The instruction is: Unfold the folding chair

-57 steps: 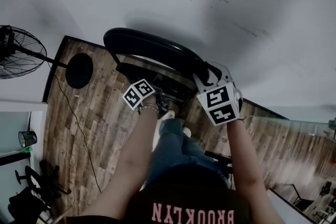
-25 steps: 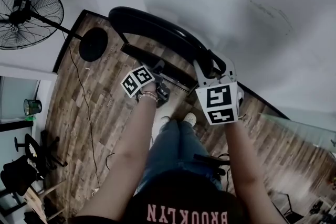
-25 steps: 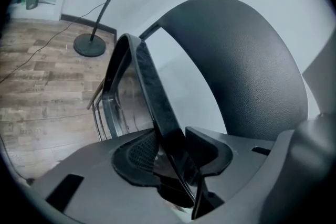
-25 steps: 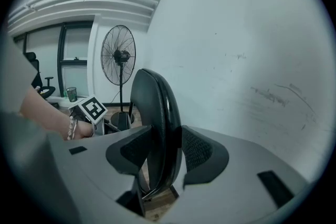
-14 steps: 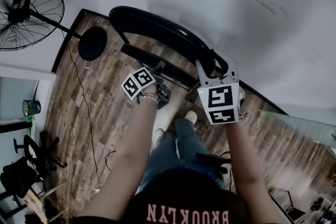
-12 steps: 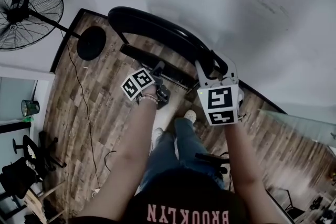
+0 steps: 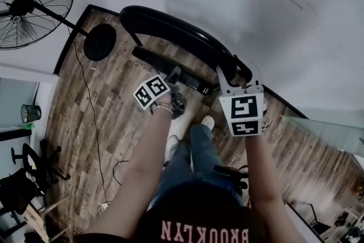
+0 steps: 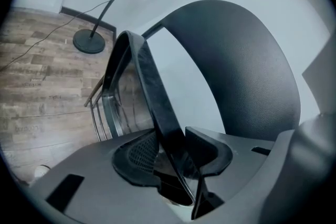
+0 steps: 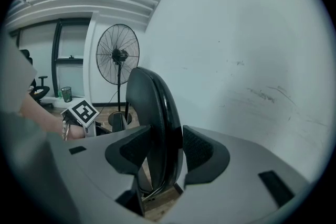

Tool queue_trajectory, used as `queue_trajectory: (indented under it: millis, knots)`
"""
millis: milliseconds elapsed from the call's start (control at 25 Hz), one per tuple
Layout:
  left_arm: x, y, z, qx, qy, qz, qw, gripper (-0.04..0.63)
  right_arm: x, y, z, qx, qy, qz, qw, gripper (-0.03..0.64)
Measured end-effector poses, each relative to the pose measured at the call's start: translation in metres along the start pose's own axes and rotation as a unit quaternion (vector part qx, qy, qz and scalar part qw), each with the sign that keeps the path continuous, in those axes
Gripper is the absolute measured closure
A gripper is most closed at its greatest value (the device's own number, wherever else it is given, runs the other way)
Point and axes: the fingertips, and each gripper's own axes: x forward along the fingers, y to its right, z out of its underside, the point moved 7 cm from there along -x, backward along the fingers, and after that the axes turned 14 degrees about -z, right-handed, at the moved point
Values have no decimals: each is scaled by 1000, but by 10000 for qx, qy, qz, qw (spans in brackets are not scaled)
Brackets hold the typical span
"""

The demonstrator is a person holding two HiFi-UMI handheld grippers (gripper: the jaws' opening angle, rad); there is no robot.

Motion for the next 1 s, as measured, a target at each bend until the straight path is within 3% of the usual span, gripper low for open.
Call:
queue_trajectory:
  millis: [520,1000]
  knots:
    - [-31,-36,10,-80,-128,176,9997,440,-8,-46,-1,326,-225,270,9989,407]
    - [-36,-50,16,-112,-213,272,9993,440,-3,-41,1,660,-321,467,9962,402]
